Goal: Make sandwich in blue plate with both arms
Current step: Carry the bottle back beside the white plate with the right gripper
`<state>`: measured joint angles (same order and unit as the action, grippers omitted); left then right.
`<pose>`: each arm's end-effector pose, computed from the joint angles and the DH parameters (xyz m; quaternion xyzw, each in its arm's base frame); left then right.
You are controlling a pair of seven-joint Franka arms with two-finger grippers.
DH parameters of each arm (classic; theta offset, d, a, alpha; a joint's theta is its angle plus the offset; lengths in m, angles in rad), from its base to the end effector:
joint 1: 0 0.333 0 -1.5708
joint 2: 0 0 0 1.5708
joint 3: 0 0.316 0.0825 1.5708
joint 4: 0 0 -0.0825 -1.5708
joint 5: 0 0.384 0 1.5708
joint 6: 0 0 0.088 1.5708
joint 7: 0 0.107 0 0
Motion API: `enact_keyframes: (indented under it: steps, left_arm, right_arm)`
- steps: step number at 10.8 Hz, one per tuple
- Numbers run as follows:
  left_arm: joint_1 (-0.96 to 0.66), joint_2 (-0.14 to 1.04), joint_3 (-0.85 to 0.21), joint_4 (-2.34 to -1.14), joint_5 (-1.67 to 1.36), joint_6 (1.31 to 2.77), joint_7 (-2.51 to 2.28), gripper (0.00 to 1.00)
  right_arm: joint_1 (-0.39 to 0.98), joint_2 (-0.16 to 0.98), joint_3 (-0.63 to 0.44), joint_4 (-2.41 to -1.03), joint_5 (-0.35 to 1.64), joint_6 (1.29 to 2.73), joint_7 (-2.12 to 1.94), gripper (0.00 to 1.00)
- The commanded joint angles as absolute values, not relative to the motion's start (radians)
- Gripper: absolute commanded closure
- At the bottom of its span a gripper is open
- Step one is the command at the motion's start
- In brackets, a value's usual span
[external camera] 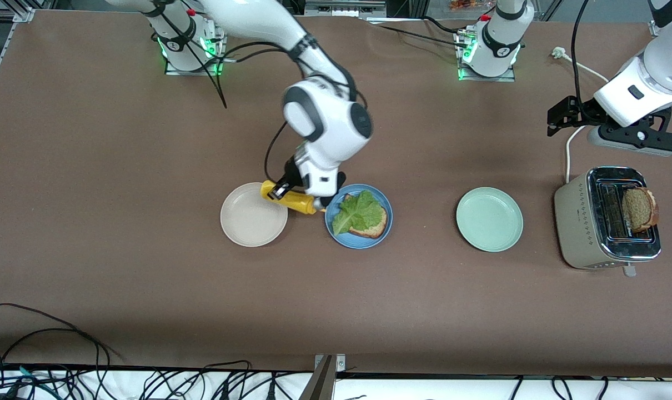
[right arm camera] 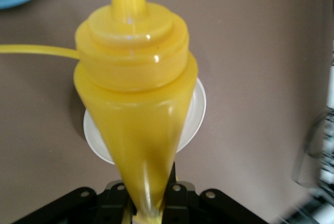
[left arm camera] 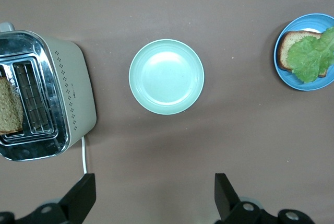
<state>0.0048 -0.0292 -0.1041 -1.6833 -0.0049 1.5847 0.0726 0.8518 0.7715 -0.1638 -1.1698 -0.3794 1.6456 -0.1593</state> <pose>0.5404 -0.0551 0.5886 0.9957 -0.0856 -0.0348 0.0005 0.5623 0.4560 0.3277 0.8514 0.4442 -0.0699 0.2699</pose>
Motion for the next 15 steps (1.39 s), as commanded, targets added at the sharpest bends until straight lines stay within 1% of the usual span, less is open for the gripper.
enact_keyframes:
  steps: [1, 3, 5, 6, 9, 11, 13, 15]
  left_arm:
    - [0.012, -0.035, -0.106, -1.684, -0.029, 1.574, 0.075, 0.00]
    - [0.012, -0.035, -0.106, -1.684, -0.029, 1.574, 0.075, 0.00]
    - [0.012, -0.035, -0.106, -1.683, -0.029, 1.574, 0.075, 0.00]
    - [0.012, -0.035, -0.106, -1.684, -0.029, 1.574, 0.074, 0.00]
    - [0.012, -0.035, -0.106, -1.684, -0.029, 1.574, 0.075, 0.00]
    - [0.012, -0.035, -0.106, -1.684, -0.029, 1.574, 0.072, 0.00]
    - [0.012, -0.035, -0.106, -1.684, -0.029, 1.574, 0.075, 0.00]
    - [0.012, -0.035, -0.106, -1.684, -0.029, 1.574, 0.077, 0.00]
  right_arm:
    - [0.611, 0.651, -0.007, -1.226, -0.192, 1.721, -0.242, 1.00]
    - [0.476, 0.615, 0.067, -1.226, -0.080, 1.729, -0.325, 1.00]
    - [0.318, 0.594, 0.174, -1.229, -0.013, 1.735, -0.435, 1.00]
    - [0.242, 0.585, 0.207, -1.229, 0.048, 1.733, -0.528, 1.00]
    - [0.073, 0.555, 0.212, -1.256, 0.210, 1.709, -0.855, 1.00]
    - [-0.023, 0.557, 0.212, -1.272, 0.312, 1.674, -1.050, 1.00]
    - [-0.107, 0.587, 0.210, -1.302, 0.423, 1.672, -1.238, 1.00]
    - [-0.158, 0.629, 0.212, -1.307, 0.497, 1.669, -1.371, 1.00]
